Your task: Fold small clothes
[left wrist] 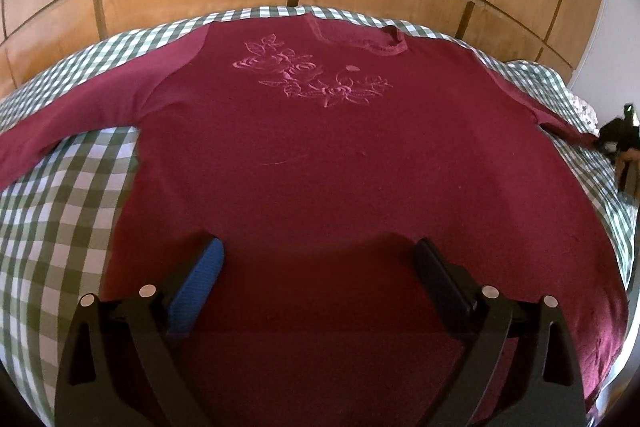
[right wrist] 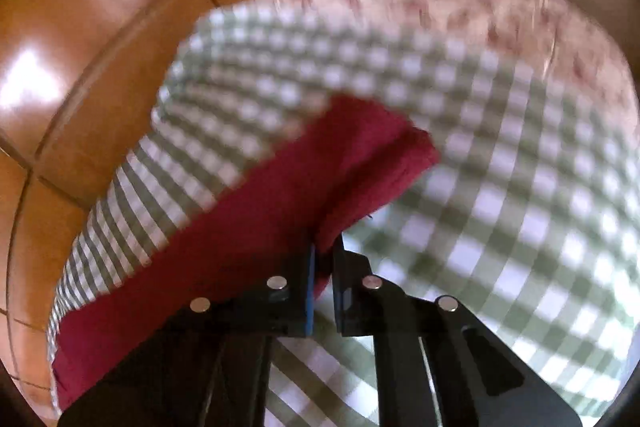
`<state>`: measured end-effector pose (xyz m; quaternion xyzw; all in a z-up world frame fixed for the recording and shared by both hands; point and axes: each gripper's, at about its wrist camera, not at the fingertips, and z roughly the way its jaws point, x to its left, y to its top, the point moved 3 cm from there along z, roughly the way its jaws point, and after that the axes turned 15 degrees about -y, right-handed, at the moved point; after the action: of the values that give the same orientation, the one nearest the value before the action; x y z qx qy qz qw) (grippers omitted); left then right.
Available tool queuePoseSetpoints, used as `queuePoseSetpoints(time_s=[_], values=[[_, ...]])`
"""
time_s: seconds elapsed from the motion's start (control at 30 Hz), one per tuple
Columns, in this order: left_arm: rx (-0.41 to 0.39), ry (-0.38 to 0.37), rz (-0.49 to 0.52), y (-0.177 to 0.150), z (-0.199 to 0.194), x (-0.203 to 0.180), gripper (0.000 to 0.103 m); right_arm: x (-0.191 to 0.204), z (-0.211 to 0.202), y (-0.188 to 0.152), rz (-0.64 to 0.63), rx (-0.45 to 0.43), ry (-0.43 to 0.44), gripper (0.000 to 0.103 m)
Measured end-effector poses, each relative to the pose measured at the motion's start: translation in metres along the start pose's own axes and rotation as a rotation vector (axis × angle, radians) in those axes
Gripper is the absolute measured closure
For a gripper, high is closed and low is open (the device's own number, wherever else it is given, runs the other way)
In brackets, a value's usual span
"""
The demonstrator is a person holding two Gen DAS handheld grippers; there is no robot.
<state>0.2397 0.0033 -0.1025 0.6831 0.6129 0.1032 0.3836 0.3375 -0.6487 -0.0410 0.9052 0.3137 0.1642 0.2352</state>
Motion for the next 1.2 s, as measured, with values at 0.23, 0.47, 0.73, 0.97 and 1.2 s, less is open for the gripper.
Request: queuePoseSetpoints(time_s=[0.23,0.47,0.73,0.97,1.2], values=[[-0.006,-0.008,-0.003,0.0,0.0,0.0,0.008,0.069,-0.071,-0.007,-0.156,-0.089,0.188,0.097],[-0.016,-0.02,-0.011,0.0,-0.003,0.001,0.008,0.192,-0.137,-0.101,-0.411,-0.044,0.472,0.097],[-0.023,-0.023,-0.016,-0.002,-0.004,0.0,0.008,0.31,-0.183,-0.248,-0.671,0.1,0.68,0.097],[-0.027,-0.041,-0.032,-0.002,-0.006,0.0,0.008,0.316,-0.206,-0.288,-0.743,0.082,0.735,0.041],[-0.05,-0.149,-0.151,0.029,-0.02,0.012,0.014,0.227,-0.198,-0.266,-0.695,0.072,0.695,0.034]])
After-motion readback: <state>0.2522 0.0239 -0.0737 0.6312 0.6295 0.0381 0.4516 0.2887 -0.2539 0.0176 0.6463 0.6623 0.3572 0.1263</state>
